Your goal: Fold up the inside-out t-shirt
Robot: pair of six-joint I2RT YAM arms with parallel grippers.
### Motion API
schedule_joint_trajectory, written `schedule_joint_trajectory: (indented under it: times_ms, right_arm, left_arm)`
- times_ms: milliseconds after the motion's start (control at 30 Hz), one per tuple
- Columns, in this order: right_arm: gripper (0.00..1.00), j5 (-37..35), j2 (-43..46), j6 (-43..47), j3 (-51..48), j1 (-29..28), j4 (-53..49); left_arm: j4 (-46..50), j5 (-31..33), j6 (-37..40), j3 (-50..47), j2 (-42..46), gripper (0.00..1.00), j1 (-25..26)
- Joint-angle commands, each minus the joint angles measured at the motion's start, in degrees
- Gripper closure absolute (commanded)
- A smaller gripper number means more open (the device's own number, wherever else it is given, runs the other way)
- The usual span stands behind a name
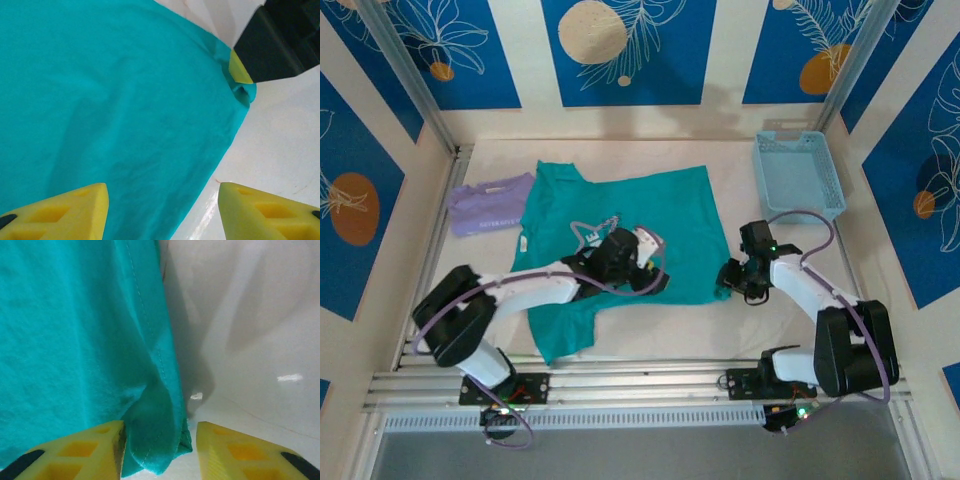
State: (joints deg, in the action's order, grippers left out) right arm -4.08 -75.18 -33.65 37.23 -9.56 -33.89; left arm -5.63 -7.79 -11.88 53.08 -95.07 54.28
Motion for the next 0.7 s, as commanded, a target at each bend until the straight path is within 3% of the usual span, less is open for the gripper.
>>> schedule_joint_trajectory:
  times_ms: [0,167,433,567,667]
  right_arm:
    - [0.69,3.3,-1.0,-1.2,-1.0,-0.2,2.5]
    - [0.93,3.6,0.2,-0.2,0.3,0.0,2.4]
    - [0.95,5.2,5.3,2.9,2.2,0.8,-2.7]
    - [0.95,8.2,6.0,4.1,2.8,2.5,-3.5]
    - [0.95,10.5,5.7,4.7,3.8,3.2,-3.7]
  left_arm:
    - [-3.7,0.3,5.3,4.5,-5.2,0.41,3.9]
    - [-3.5,1.7,10.2,10.6,-13.8,0.41,8.8]
    - [-4.8,7.0,15.2,16.3,-21.8,0.43,10.8]
    - [-7.2,8.9,16.2,15.2,-22.9,0.58,10.6]
    - [-8.8,8.0,16.4,13.3,-22.4,0.79,10.6]
